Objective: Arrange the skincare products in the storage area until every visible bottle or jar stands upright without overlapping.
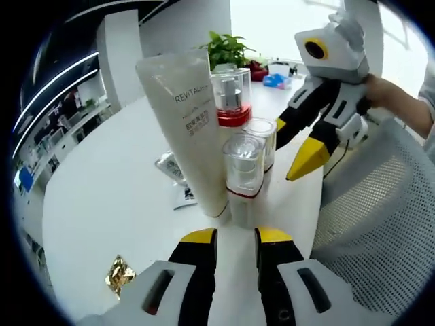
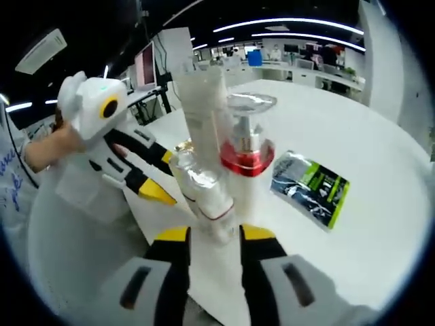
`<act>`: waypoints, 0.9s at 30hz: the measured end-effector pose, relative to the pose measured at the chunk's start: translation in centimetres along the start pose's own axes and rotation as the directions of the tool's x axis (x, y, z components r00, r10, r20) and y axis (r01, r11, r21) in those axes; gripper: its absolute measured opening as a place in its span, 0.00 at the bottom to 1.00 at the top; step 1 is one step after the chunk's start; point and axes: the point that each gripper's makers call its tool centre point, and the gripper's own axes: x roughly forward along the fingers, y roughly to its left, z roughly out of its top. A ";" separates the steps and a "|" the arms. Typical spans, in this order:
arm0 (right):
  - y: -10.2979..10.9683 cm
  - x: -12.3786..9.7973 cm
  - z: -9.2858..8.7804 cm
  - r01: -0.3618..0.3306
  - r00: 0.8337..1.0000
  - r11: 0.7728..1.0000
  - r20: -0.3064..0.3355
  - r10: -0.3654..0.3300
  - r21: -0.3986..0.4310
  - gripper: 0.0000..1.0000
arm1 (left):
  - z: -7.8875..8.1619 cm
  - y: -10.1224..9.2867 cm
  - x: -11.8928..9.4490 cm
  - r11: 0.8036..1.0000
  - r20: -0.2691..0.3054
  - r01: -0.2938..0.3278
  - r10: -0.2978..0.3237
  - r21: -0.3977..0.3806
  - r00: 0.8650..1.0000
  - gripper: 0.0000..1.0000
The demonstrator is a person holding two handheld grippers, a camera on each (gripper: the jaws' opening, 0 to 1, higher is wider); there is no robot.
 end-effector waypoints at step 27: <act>1.4 -2.5 2.2 0.034 0.998 0.998 0.046 -0.031 -0.060 0.60 | 1.3 1.9 -5.0 0.988 0.080 -0.086 0.097 -0.125 0.992 0.61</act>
